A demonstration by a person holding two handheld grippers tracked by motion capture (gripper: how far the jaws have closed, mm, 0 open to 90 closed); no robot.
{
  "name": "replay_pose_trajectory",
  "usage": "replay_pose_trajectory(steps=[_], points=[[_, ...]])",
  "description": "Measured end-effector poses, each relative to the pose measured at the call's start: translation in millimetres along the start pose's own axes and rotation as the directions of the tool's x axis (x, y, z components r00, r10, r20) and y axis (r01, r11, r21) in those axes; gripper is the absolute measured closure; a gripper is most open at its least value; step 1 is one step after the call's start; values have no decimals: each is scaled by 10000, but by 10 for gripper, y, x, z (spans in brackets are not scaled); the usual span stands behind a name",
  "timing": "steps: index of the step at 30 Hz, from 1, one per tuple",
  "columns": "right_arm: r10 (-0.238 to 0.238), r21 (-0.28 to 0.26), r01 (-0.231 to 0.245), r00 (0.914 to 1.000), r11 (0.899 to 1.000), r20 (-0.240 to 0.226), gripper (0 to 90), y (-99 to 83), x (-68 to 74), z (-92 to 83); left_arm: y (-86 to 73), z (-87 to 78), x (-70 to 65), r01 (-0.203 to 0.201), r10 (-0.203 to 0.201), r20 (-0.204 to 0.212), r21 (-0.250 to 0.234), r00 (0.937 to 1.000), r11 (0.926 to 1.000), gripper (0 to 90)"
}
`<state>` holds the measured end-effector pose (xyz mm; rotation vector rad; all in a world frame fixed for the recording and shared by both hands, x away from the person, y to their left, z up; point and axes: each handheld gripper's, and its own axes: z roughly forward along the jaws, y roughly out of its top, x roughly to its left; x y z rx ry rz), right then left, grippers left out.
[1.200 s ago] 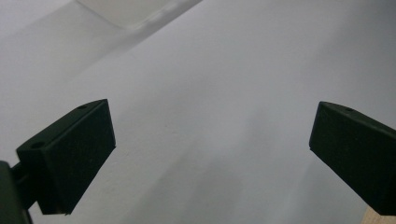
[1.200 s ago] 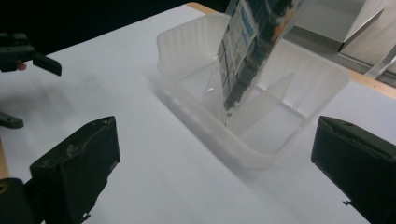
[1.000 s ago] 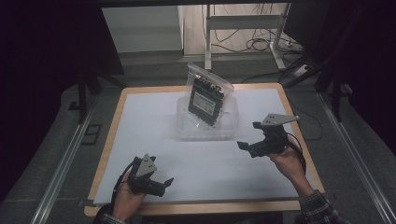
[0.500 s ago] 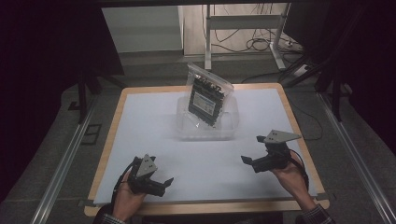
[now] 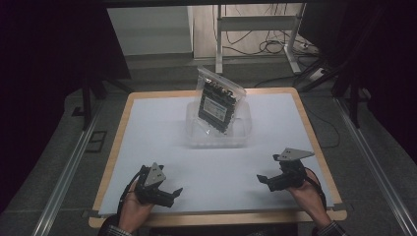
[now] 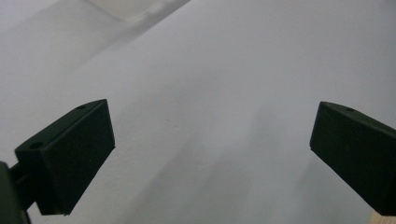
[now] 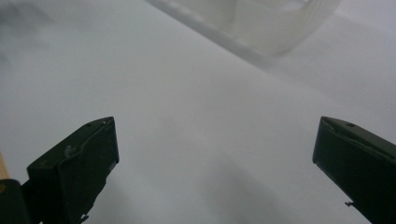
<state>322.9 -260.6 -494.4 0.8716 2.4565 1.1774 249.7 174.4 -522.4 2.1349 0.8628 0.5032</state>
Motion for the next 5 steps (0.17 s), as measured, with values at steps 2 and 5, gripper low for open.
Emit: replay_pose_trajectory(steps=[2, 5], points=[[0, -83, 0, 10000, 10000, -13, 0, 3, -7, 2, 0, 2, 1, 5, -5, 2, 9, 10000, 10000, 0], [-22, -106, 22, 10000, 9999, 15, 0, 5, -9, -2, 2, 12, 4, -30, 30, 5, 45, 10000, 10000, 0]])
